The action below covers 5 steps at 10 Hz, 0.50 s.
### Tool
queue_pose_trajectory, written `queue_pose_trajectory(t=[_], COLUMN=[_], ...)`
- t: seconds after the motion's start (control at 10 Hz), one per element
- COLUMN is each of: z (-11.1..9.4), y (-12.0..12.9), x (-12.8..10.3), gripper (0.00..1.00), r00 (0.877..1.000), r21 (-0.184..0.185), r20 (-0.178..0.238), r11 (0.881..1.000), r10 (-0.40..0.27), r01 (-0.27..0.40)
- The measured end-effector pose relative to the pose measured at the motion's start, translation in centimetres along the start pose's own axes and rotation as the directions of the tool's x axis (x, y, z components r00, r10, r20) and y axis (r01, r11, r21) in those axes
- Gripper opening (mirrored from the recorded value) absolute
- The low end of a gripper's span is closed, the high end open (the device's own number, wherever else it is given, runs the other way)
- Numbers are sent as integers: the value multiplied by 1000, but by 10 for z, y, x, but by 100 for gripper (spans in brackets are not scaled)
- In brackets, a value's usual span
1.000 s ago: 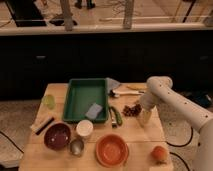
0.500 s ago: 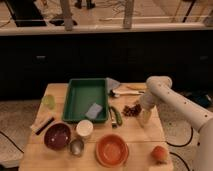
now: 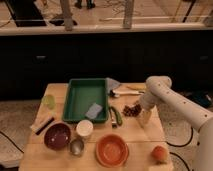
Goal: Place grapes in red bowl
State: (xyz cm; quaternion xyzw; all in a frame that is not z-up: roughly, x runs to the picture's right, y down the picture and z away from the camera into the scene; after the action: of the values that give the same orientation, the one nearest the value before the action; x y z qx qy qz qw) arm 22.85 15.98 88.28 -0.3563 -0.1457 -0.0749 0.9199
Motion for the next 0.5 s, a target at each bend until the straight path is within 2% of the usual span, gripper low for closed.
queue_pose_trajectory(t=[0.5], z=[-2], y=[0], x=[-3], gripper=[80], r00=[1000], r21=[-4], r20=[-5], r11=[1000], r10=[-1], r01=[1])
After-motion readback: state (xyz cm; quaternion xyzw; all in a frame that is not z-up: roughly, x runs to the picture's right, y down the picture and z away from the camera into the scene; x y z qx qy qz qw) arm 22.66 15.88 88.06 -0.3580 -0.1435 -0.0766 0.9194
